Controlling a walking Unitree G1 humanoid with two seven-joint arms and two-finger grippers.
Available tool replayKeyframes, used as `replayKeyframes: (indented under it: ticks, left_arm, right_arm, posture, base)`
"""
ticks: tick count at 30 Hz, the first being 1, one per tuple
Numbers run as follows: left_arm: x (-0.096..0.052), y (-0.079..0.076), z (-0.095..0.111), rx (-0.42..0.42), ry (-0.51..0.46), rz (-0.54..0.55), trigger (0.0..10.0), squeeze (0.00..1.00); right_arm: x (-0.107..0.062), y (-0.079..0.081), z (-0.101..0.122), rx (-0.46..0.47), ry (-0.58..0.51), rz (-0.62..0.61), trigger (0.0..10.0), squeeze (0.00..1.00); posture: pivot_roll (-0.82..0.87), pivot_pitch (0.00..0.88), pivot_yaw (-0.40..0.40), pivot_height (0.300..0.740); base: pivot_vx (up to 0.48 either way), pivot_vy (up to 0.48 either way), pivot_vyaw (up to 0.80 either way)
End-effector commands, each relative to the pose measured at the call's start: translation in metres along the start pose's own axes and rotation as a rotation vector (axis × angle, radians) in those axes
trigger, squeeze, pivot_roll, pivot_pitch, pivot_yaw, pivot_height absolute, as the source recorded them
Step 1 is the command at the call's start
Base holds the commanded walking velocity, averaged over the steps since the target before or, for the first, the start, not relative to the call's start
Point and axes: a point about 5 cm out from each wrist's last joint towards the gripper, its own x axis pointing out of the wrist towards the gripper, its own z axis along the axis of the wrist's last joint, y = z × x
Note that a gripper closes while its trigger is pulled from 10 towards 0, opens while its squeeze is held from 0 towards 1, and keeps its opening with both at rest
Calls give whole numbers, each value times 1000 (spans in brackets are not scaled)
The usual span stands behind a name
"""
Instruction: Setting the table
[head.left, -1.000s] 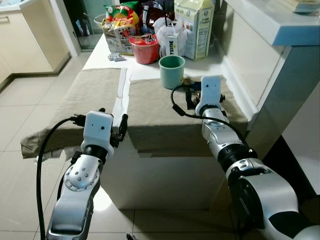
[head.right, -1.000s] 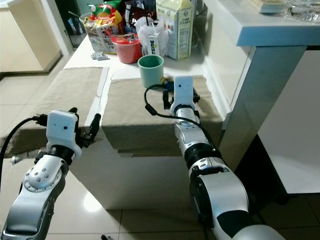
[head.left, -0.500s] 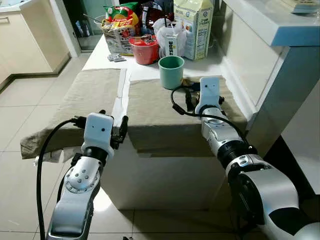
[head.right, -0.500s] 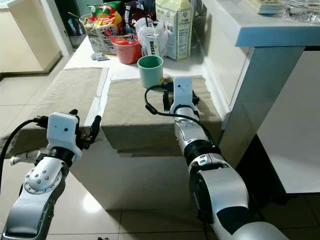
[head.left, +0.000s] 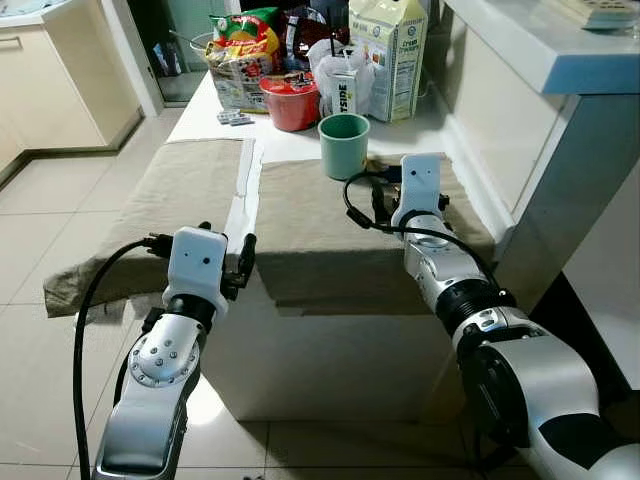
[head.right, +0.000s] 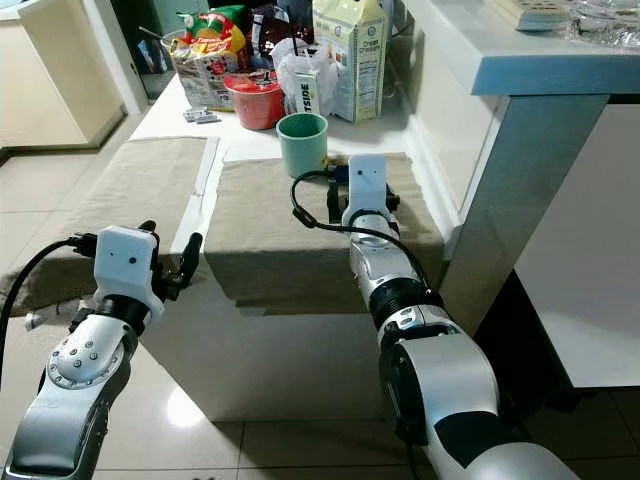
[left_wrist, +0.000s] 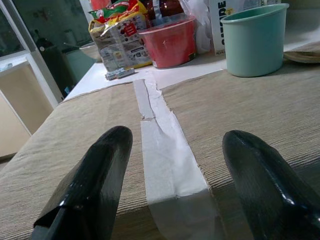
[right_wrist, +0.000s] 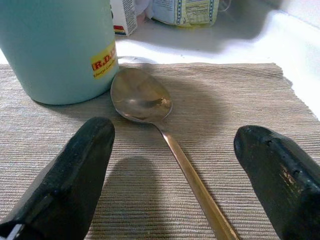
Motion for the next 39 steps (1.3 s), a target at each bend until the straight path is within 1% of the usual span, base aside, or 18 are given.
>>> replayKeyframes:
  ticks: [1, 5, 7, 8, 10, 12, 13, 14, 16, 17, 18, 19, 20, 22, 24, 28, 31, 39]
  left_arm:
    - [-1, 1, 3, 11, -8, -2, 10000, 0]
    - [-1, 1, 3, 11, -7, -2, 10000, 0]
    - [-1, 1, 3, 13, -8, -1, 10000, 0]
    - [-1, 1, 3, 13, -8, -1, 10000, 0]
    - [-1, 1, 3, 14, -8, 0, 10000, 0]
    - [-1, 1, 3, 14, -9, 0, 10000, 0]
    - [-1, 1, 3, 14, -9, 0, 10000, 0]
    - [-1, 1, 3, 14, -9, 0, 10000, 0]
    - [-1, 1, 3, 14, -11, 0, 10000, 0]
    - [-1, 1, 3, 14, -11, 0, 10000, 0]
    - [-1, 1, 3, 14, -12, 1, 10000, 0]
    - [-1, 1, 4, 15, -12, 1, 10000, 0]
    - [-1, 1, 4, 15, -12, 1, 10000, 0]
    - [-1, 1, 4, 16, -14, 2, 10000, 0]
    - [-1, 1, 4, 16, -15, 2, 10000, 0]
    - [0, 1, 4, 16, -17, 0, 10000, 0]
    - [0, 1, 4, 17, -19, 0, 10000, 0]
    - [-1, 1, 5, 17, -17, -4, 10000, 0]
  right_arm:
    - [-6, 4, -35, -12, 155, 19, 10000, 0]
    - [-7, 5, -36, -17, 160, 19, 10000, 0]
    - [-6, 7, -31, -48, 120, 23, 10000, 0]
    - [-6, 7, -31, -48, 120, 23, 10000, 0]
    - [-5, 8, -24, -58, 72, 24, 10000, 0]
    - [-5, 9, -22, -58, 55, 26, 10000, 0]
    - [-5, 12, -16, -80, 0, 30, 10000, 0]
    - [-5, 12, -16, -80, 0, 30, 10000, 0]
    - [-6, 14, -12, -101, -56, 36, 10000, 0]
    - [-6, 14, -12, -101, -56, 36, 10000, 0]
    - [-7, 15, -10, -102, -89, 35, 10000, 0]
    - [-7, 16, -8, -95, -118, 38, 10000, 0]
    - [-7, 16, -8, -95, -118, 38, 10000, 0]
    - [-9, 15, 2, -69, -211, 35, 10000, 0]
    - [-9, 15, 4, -64, -227, 33, 10000, 0]
    - [-9, 12, 19, -49, -320, 16, 10000, 0]
    - [-9, 9, 22, -46, -331, 4, 10000, 0]
    - [-7, 4, 16, -67, -289, -13, 10000, 0]
  posture:
    - [-25, 16, 103, 740]
    - [-25, 16, 103, 740]
    - [-25, 16, 103, 740]
    - [-25, 16, 103, 740]
    - [-25, 13, 102, 740]
    - [-25, 13, 102, 740]
    - [-26, 9, 101, 740]
    - [-26, 9, 101, 740]
    - [-24, 7, 101, 740]
    - [-24, 7, 101, 740]
    - [-24, 7, 101, 740]
    - [-24, 7, 101, 740]
    - [-24, 7, 101, 740]
    - [-22, 3, 101, 740]
    - [-22, 3, 101, 740]
    - [-22, 0, 103, 740]
    - [-20, 0, 103, 740]
    - [-11, 2, 104, 740]
  base:
    - [0, 0, 0]
    - [0, 0, 0]
    - [0, 0, 0]
    - [0, 0, 0]
    - [0, 0, 0]
    - [0, 0, 0]
    - [0, 0, 0]
    - [0, 0, 0]
    - [0, 0, 0]
    - [0, 0, 0]
    - [0, 0, 0]
    - [0, 0, 0]
    - [0, 0, 0]
    - [0, 0, 0]
    - [0, 0, 0]
    - [0, 0, 0]
    - [0, 0, 0]
    - [0, 0, 0]
